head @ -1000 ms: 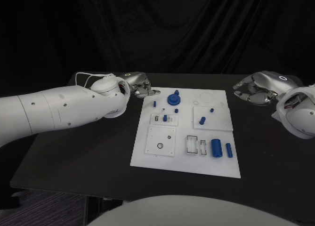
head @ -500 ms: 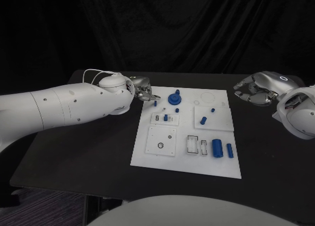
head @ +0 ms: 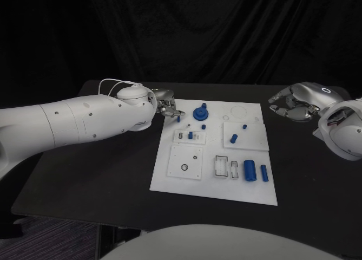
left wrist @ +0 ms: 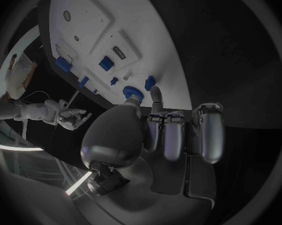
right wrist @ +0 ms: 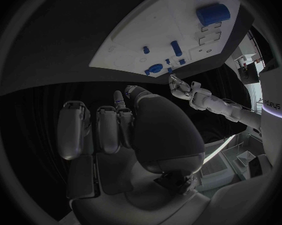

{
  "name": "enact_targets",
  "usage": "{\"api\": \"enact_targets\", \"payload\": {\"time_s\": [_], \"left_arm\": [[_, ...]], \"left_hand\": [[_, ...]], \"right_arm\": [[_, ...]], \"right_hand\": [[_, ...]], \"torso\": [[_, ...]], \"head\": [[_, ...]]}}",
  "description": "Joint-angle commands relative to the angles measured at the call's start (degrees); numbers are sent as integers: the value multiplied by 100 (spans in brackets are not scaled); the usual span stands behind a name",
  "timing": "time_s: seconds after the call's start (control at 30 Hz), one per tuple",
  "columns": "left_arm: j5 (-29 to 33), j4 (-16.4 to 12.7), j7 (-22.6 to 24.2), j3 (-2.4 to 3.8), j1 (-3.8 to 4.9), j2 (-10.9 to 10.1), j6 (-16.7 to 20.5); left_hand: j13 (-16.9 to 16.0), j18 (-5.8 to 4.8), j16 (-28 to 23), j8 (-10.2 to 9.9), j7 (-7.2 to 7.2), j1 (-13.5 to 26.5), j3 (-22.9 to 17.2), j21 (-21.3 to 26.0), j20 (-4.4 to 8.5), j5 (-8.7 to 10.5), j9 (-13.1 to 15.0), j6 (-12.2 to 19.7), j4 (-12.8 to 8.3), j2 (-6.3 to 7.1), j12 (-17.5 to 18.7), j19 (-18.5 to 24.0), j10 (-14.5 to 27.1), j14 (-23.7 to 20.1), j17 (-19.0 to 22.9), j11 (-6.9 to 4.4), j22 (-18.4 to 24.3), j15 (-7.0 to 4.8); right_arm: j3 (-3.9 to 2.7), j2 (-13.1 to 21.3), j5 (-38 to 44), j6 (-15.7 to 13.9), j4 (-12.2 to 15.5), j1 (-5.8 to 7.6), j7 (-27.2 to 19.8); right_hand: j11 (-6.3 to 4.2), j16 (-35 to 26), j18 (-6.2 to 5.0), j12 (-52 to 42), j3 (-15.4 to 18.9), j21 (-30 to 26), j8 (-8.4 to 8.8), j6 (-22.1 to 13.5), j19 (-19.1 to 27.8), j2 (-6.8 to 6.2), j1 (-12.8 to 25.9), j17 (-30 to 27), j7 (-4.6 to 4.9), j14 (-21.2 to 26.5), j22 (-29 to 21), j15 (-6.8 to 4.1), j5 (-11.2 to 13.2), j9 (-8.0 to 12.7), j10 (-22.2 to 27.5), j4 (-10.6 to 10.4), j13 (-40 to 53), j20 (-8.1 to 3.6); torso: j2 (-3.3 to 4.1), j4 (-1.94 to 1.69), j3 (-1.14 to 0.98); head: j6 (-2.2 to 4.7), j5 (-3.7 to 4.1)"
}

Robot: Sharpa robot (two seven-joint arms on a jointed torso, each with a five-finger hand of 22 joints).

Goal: Assemble the parts on the task board

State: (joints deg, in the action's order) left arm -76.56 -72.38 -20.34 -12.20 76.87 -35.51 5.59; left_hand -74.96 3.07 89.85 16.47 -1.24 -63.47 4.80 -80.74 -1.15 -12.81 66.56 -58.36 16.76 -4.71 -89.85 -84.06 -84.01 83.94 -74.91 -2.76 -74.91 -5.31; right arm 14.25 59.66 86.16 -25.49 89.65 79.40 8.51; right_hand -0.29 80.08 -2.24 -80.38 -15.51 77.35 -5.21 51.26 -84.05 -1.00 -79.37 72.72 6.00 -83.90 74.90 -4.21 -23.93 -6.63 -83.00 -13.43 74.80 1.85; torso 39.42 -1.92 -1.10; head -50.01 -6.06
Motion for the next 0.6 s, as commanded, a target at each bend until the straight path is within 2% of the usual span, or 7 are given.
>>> {"api": "enact_targets", "payload": {"time_s": [0.03, 0.23, 0.27, 0.47, 0.6], "left_arm": [[64, 42, -18, 5, 19, 40, -93], [22, 53, -54, 5, 17, 73, -91], [8, 54, -62, 5, 17, 75, -86], [-43, 67, -116, 5, 17, 83, -11], [-51, 56, -125, 5, 16, 82, 13]], "left_hand": [[-1504, -84, 15, -26, -2, -56, -21, -12, -24, -58, -6, -38, -10, -9, -15, -128, -599, 606, -1509, 16, -1216, 13], [-1504, -77, 15, -64, -1, -126, -55, 18, -21, -174, -13, -35, -16, -5, -15, -112, -599, 606, -1509, 16, -1207, 12], [-1504, -78, 15, -86, -1, -177, -82, 15, -20, -254, -15, -30, -18, 1, -15, -114, -599, 606, -1509, 16, -1208, 11], [-1504, -77, 15, -92, 2, -210, -101, 20, -19, -281, -12, -37, -21, 7, -15, -111, -599, 606, -1509, 14, -1206, 10], [-1504, -76, 15, -90, 3, -219, -107, 25, -19, -286, -9, -42, -22, 7, -15, -109, -599, 606, -1509, 13, -1205, 10]], "right_arm": [[-4, 1, 16, 12, 2, -14, 52], [-4, 9, 16, 20, 8, -14, 50], [-4, 10, 16, 22, 10, -14, 50], [-4, 17, 16, 31, 23, -14, 51], [-4, 17, 16, 33, 26, -14, 52]], "right_hand": [[8, -28, -68, 14, -25, -15, 27, -4, -137, -40, -12, -5, 4, -297, 1120, 13, -18, 7, 32, 5, -304, 35], [8, -28, -68, 14, -25, -15, 27, -4, -137, -40, -12, -5, 4, -297, 1120, 13, -18, 7, 32, 5, -304, 35], [8, -28, -68, 14, -25, -15, 27, -4, -137, -40, -12, -5, 4, -297, 1120, 13, -18, 7, 32, 5, -304, 35], [9, -28, -70, 19, -34, -25, 31, -5, -134, -40, -8, -6, 5, -297, 1117, 14, -21, 9, 35, 11, -314, 36], [9, -28, -70, 19, -34, -25, 31, -5, -134, -40, -8, -6, 5, -297, 1117, 14, -21, 9, 35, 11, -314, 36]], "torso": [[1, 0, 3], [6, 6, 2], [6, 4, 2], [9, 8, 0], [11, 1, 11]], "head": [[1, -12], [1, 3], [1, 4], [1, -6], [1, -5]]}}
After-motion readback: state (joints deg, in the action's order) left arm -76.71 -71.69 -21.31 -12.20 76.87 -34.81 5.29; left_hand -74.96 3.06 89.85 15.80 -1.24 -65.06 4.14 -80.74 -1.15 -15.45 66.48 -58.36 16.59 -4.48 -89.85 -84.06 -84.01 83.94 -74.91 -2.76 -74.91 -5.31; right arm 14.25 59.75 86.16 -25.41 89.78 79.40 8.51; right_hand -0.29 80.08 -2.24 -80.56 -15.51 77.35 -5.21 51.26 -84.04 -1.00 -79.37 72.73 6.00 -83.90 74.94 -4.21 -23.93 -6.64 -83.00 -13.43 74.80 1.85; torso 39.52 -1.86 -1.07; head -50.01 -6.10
